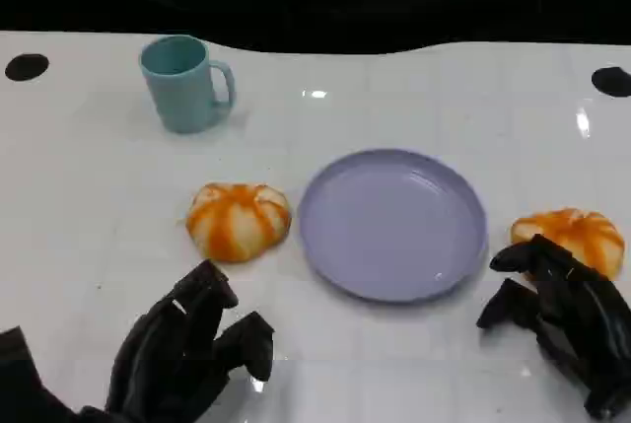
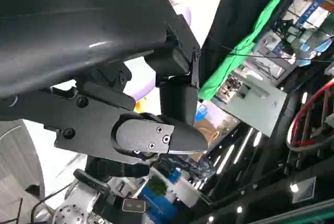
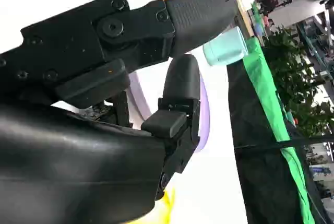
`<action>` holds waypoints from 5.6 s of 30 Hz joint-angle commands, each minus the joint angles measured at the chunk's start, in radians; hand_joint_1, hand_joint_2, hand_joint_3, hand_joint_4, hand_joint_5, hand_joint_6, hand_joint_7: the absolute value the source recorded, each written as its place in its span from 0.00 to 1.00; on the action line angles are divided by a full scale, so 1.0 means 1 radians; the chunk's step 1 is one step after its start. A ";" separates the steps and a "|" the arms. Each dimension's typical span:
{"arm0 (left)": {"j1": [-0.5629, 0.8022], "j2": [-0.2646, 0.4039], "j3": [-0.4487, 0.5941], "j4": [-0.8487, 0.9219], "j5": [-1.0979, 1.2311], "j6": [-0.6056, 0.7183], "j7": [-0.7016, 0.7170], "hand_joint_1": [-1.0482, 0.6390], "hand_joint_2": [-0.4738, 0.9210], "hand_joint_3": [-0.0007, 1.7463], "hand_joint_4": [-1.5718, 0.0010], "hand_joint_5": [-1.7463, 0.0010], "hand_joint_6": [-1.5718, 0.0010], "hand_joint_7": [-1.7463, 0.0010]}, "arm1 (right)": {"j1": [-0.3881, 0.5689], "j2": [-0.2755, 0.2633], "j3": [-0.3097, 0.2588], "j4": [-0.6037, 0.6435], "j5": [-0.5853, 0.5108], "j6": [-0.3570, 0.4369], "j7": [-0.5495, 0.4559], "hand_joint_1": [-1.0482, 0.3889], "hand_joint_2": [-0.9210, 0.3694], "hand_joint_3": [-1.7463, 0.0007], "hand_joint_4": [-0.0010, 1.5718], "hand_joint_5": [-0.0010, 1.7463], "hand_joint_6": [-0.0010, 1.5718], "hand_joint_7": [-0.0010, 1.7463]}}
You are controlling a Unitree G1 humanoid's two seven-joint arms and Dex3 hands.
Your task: Grasp the bread from the table and place it into the plate.
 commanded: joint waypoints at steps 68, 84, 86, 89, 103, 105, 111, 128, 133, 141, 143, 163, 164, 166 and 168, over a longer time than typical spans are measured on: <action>-0.422 0.505 -0.446 0.058 1.562 -0.441 0.672 0.27 0.97 0.00 0.96 0.91 0.87 0.99 | -0.016 -0.008 -0.013 0.037 -0.012 0.009 -0.006 0.35 0.00 0.85 0.43 0.88 0.39 0.71; -0.734 0.380 -0.615 0.586 1.531 -0.327 0.630 0.27 0.95 0.00 0.97 0.93 0.90 1.00 | 0.008 -0.004 -0.008 0.019 -0.011 -0.002 0.005 0.37 0.00 0.85 0.43 0.88 0.39 0.71; -0.777 0.352 -0.648 0.671 1.535 -0.323 0.640 0.26 0.94 0.00 0.97 0.93 0.90 1.00 | 0.013 -0.002 -0.008 0.013 -0.011 -0.003 0.005 0.36 0.00 0.85 0.43 0.88 0.39 0.71; -0.812 0.334 -0.674 0.742 1.526 -0.329 0.659 0.25 0.94 0.00 0.98 0.93 0.91 1.00 | 0.015 -0.001 -0.010 0.004 -0.007 0.011 0.001 0.36 0.00 0.86 0.43 0.88 0.40 0.70; -0.937 0.221 -0.735 1.044 1.466 -0.313 0.638 0.26 0.92 0.00 0.95 0.92 0.89 0.99 | 0.035 -0.004 0.005 -0.035 -0.011 0.030 -0.006 0.36 0.00 0.85 0.42 0.88 0.38 0.71; -0.936 0.212 -0.741 1.064 1.462 -0.312 0.662 0.26 0.92 0.00 0.94 0.91 0.88 0.98 | 0.035 -0.003 0.003 -0.038 -0.006 0.035 -0.004 0.36 0.00 0.85 0.42 0.88 0.38 0.70; -0.925 0.204 -0.729 1.087 1.426 -0.341 0.768 0.43 0.99 0.05 0.58 0.50 0.44 0.90 | 0.036 -0.003 0.004 -0.034 -0.013 0.021 -0.006 0.37 0.00 0.84 0.43 0.89 0.39 0.71; -0.929 0.207 -0.707 1.079 1.378 -0.285 0.914 0.45 1.00 0.20 0.54 0.00 0.63 0.19 | 0.021 -0.003 -0.010 -0.044 0.016 0.089 -0.008 0.34 0.00 0.88 0.42 0.89 0.39 0.71; -0.947 0.218 -0.683 1.058 1.350 -0.295 0.906 0.45 1.00 0.28 0.58 0.00 0.61 0.32 | 0.028 -0.001 -0.010 -0.054 0.011 0.093 -0.020 0.35 0.00 0.89 0.41 0.89 0.38 0.71; -0.965 0.229 -0.675 1.006 1.338 -0.319 0.922 0.47 1.00 0.21 0.51 0.00 0.67 0.05 | 0.020 -0.007 0.000 -0.029 -0.011 0.050 -0.024 0.34 0.00 0.87 0.42 0.89 0.39 0.71; -0.969 0.226 -0.681 0.982 1.348 -0.322 0.947 0.47 1.00 0.19 0.50 0.00 0.65 0.06 | 0.019 -0.007 0.000 -0.028 -0.007 0.056 -0.024 0.34 0.00 0.87 0.43 0.89 0.39 0.72; -0.989 0.162 -0.728 0.905 1.396 -0.563 1.157 0.54 0.73 0.62 0.40 0.00 0.55 0.00 | 0.015 -0.001 -0.002 -0.024 -0.003 0.059 -0.028 0.35 0.00 0.87 0.42 0.89 0.39 0.72; -0.994 0.157 -0.733 0.908 1.396 -0.573 1.143 0.53 0.74 0.63 0.40 0.00 0.56 0.00 | 0.014 0.000 -0.003 -0.021 -0.002 0.055 -0.026 0.35 0.00 0.87 0.43 0.89 0.39 0.73; -1.004 0.148 -0.740 0.914 1.391 -0.596 1.111 0.52 0.74 0.63 0.40 0.00 0.56 0.00 | 0.010 0.000 -0.004 -0.017 0.003 0.058 -0.020 0.35 0.00 0.87 0.44 0.89 0.39 0.73; -1.012 0.141 -0.743 0.920 1.387 -0.613 1.084 0.50 0.74 0.62 0.40 0.00 0.56 0.03 | 0.007 -0.001 -0.005 -0.016 0.006 0.062 -0.016 0.35 0.00 0.87 0.43 0.89 0.39 0.73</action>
